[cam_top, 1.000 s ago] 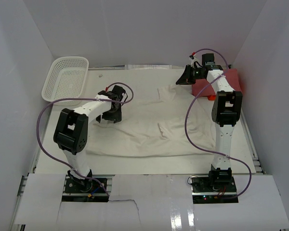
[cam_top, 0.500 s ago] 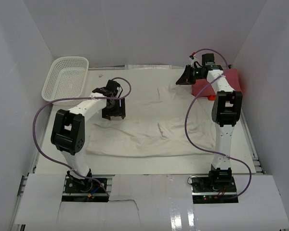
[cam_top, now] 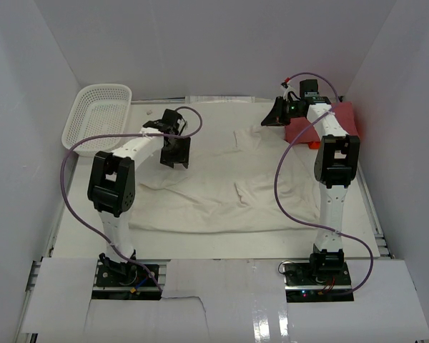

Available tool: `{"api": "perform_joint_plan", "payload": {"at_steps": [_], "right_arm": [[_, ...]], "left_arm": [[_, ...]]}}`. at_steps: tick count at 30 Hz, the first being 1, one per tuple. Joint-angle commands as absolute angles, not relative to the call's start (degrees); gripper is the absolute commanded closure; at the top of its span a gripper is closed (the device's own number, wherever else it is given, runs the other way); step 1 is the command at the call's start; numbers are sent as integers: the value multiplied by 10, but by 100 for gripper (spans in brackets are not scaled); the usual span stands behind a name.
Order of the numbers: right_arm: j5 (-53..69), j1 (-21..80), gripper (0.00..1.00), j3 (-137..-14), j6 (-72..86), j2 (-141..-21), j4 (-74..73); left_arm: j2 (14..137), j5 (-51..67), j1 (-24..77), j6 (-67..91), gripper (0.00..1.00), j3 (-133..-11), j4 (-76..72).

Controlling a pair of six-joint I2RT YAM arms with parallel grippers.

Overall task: Fold and stack the t-shirts
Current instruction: Grap the side of the flattened tshirt furthest away from the robot with both arms

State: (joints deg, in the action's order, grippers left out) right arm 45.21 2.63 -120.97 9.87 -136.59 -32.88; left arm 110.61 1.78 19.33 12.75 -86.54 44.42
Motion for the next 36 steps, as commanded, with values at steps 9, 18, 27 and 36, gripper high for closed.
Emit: {"api": "perform_joint_plan", "payload": {"at_steps": [9, 18, 27, 36], "right_arm": [[466, 24, 92, -1217, 91, -1339, -328], [467, 23, 92, -1218, 89, -1341, -328], [466, 23, 92, -1219, 89, -1339, -329], [466, 24, 92, -1220, 89, -1343, -329]], "left_arm": [[1139, 69, 188, 110, 38, -879, 463], [1121, 61, 152, 130, 32, -875, 457], [1148, 107, 137, 130, 35, -876, 454], [1146, 163, 137, 120, 42, -868, 455]]}}
